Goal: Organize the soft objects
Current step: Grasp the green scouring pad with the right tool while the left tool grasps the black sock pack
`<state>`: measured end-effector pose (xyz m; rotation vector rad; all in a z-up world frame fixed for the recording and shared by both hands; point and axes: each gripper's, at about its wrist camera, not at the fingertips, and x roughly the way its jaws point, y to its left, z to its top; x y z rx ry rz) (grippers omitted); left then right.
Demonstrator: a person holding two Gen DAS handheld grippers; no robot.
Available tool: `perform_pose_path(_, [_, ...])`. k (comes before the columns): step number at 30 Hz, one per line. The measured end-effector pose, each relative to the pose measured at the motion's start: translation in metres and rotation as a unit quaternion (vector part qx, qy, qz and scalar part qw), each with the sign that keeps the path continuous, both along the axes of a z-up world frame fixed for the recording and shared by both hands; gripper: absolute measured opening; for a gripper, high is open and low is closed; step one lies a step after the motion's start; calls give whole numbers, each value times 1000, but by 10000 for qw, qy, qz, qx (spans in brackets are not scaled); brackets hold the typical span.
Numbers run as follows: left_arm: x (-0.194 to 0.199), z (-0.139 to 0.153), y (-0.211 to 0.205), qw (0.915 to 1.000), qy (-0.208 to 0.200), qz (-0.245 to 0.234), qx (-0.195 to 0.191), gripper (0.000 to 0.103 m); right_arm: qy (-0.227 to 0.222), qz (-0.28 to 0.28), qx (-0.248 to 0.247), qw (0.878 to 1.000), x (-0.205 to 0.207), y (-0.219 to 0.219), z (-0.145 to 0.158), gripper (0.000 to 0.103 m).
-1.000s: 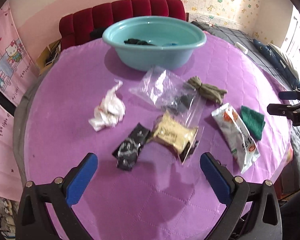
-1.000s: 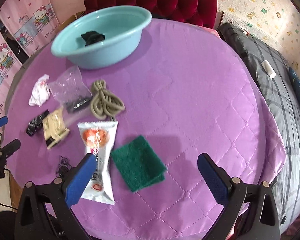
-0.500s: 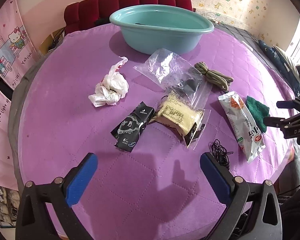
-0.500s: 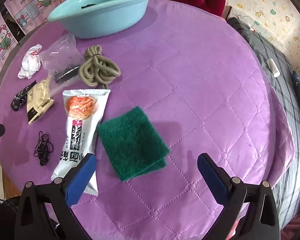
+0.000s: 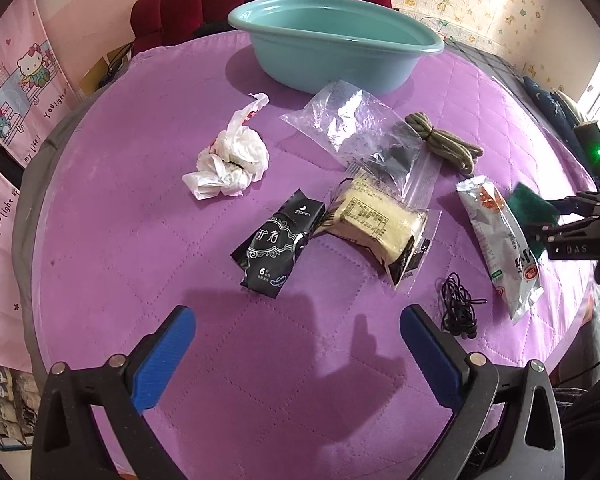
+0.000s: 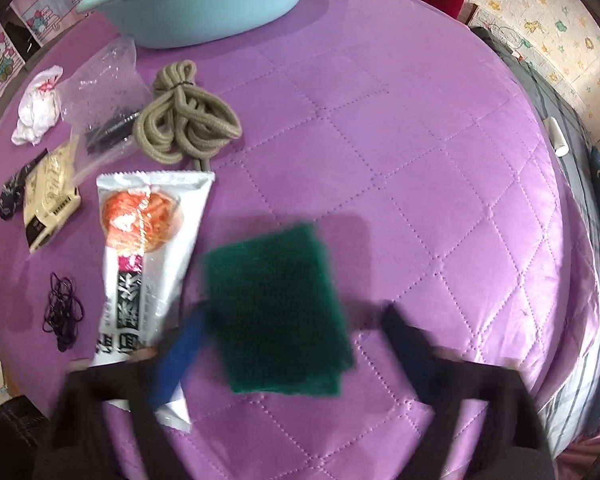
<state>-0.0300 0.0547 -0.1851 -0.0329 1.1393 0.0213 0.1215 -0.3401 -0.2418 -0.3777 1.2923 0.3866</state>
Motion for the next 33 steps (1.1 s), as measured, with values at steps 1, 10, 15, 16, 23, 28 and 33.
perform_pose_path(1, [1, 0, 1, 10000, -6, 12, -3, 103, -58, -19, 21, 10000, 1, 2, 4, 62])
perform_pose_path(10, [8, -5, 10, 9998, 30, 126, -135, 103, -27, -185, 189, 9996, 5, 6, 24, 12])
perform_pose_path(15, [17, -8, 19, 9995, 58, 222, -194, 103, -55, -273, 342, 9990, 0, 4, 40, 12])
perform_pose_path(16, [19, -9, 20, 9995, 75, 225, -208, 103, -62, -287, 358, 9989, -1, 4, 43, 12])
perform_pose_path(23, [37, -21, 23, 9998, 181, 2, -105, 103, -42, -348, 451, 9984, -9, 6, 51, 12])
perform_pose_path(28, [51, -27, 23, 9994, 279, -209, 35, 85, 9, -392, 456, 9982, -18, 3, 49, 12])
perform_pose_path(33, [64, -35, 22, 9986, 469, -261, 20, 53, -4, -419, 465, 9980, -28, -6, 50, 12])
